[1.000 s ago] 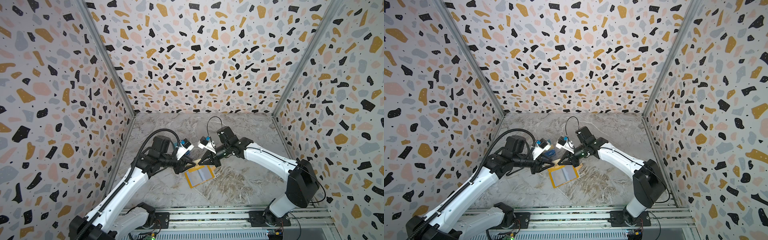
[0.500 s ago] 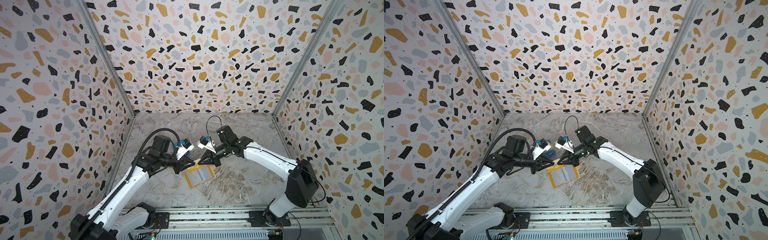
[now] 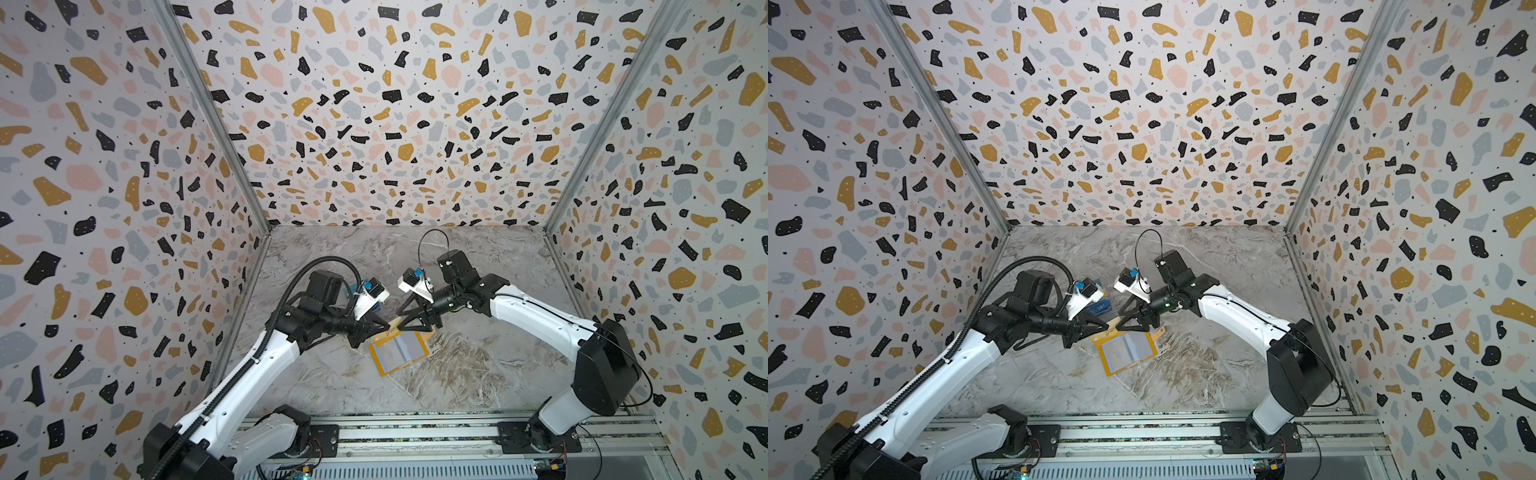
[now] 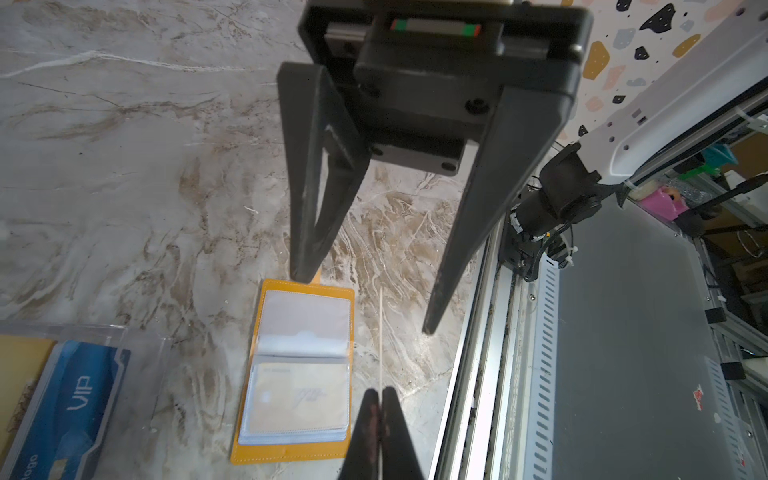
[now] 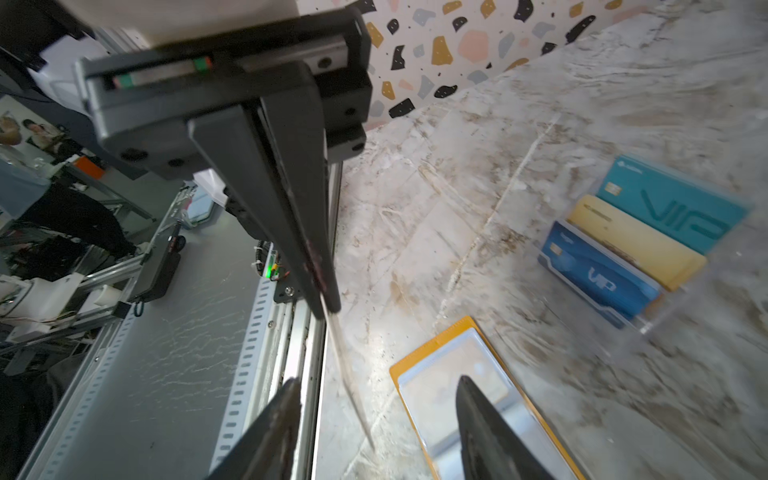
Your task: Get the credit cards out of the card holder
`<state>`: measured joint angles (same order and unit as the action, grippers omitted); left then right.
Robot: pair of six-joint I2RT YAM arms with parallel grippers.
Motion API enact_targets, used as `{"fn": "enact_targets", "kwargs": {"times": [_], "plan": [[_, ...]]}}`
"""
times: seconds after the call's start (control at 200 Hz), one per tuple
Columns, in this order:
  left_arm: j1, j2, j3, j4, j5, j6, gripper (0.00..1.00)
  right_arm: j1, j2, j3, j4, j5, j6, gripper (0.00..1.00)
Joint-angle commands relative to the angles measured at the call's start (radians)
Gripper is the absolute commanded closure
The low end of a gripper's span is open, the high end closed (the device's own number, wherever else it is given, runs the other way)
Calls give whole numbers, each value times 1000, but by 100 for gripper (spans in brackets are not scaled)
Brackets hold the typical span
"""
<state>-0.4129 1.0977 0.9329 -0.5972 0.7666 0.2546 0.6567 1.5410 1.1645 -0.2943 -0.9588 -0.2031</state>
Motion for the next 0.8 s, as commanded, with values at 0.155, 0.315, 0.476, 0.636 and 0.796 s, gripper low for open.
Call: {"fn": "enact_targets", "kwargs": {"times": [0.155, 0.315, 0.476, 0.636, 0.796], "plan": [[74, 116, 94, 5, -130, 149, 100, -39, -165, -138, 165, 239, 126, 24], [140, 165, 113, 44, -167, 233, 100, -51, -185, -195, 211, 345, 165, 20], [184, 203, 136, 70, -163, 337, 100, -58, -192, -229, 230, 405, 178, 17], [200, 246, 146, 75, -168, 434, 100, -70, -216, -266, 253, 438, 185, 14], [212, 279, 155, 67, -187, 497, 100, -73, -237, -297, 273, 472, 207, 13]]}}
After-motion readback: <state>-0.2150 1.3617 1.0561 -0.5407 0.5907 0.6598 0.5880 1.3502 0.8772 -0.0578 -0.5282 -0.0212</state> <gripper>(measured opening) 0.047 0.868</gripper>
